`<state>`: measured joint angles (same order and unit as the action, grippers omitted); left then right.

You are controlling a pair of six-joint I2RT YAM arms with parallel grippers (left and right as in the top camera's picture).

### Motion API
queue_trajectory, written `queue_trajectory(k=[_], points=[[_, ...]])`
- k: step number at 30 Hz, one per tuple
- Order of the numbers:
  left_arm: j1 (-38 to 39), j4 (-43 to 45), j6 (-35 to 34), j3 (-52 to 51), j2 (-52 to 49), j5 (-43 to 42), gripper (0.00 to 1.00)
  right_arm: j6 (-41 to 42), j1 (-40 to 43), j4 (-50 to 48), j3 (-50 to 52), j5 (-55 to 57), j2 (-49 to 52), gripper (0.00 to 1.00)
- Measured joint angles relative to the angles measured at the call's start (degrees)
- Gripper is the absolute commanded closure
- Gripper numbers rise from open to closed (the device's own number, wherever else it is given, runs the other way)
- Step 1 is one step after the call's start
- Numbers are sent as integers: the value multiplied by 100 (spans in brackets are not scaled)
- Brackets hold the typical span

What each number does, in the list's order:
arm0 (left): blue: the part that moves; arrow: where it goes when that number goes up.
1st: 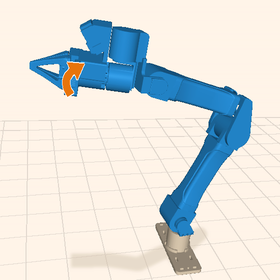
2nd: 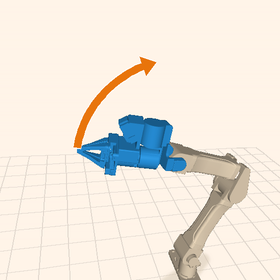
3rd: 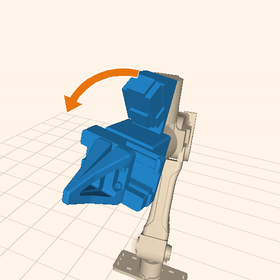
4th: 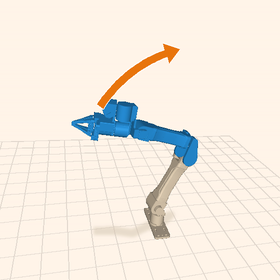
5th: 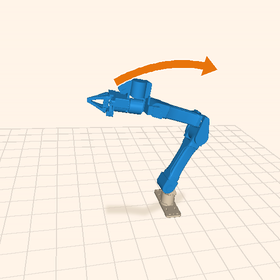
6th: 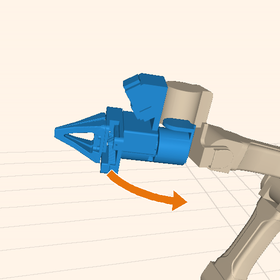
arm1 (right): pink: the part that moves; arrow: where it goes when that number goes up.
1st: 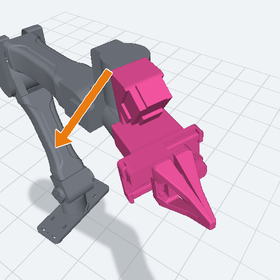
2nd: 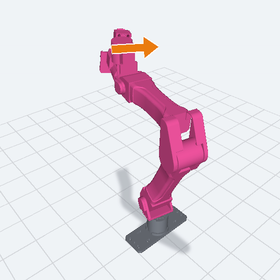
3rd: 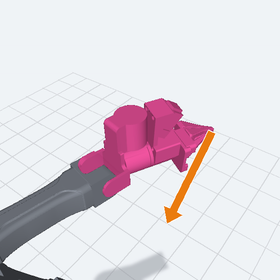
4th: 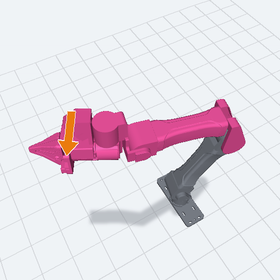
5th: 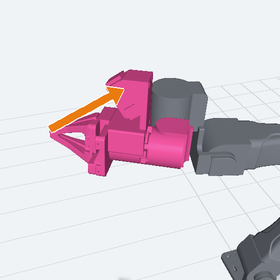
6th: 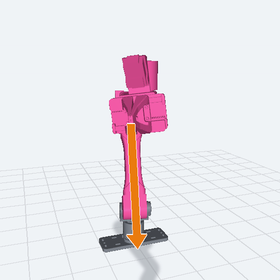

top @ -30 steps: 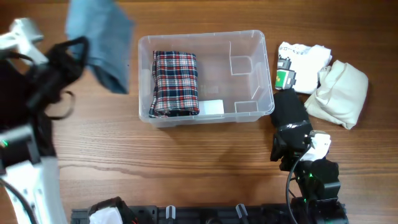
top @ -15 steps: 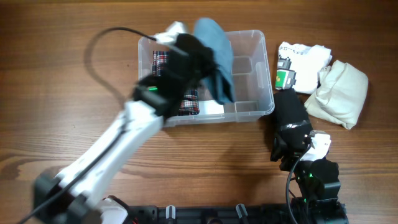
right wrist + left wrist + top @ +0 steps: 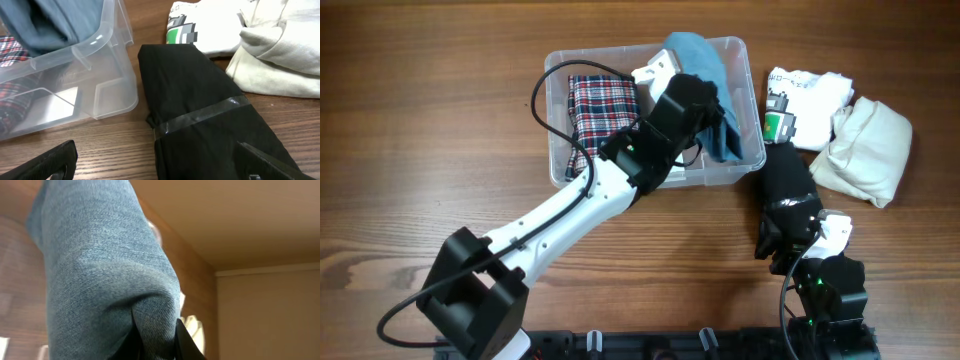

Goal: Pack container
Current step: 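Carry the blue denim over the box and lower it beside the plaid, then press the clothes flat in the box with the left gripper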

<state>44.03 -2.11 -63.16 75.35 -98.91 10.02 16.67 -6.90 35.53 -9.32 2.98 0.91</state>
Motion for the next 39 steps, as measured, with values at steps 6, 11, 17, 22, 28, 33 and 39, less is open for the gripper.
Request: queue_trajectory(k=[6, 11, 17, 22, 28, 33, 39], points=[[136, 146, -22, -2, 223, 4, 96, 0, 0, 0, -2, 0, 0, 0], [144, -153, -22, -2, 181, 76, 96, 0, 0, -2, -2, -2, 0, 0], [173, -584, -17, 0, -44, 111, 96, 0, 0, 0, 0, 0, 0, 0], [177, 323, 2, -22, -136, 120, 96, 0, 0, -2, 0, 0, 0, 0], [177, 675, 11, -26, -140, 57, 96, 0, 0, 0, 0, -2, 0, 0], [208, 367, 140, -24, -251, 63, 96, 0, 0, 0, 0, 0, 0, 0], [221, -863, 221, -15, -326, 282, 66, 0, 0, -2, -2, 0, 0, 0]])
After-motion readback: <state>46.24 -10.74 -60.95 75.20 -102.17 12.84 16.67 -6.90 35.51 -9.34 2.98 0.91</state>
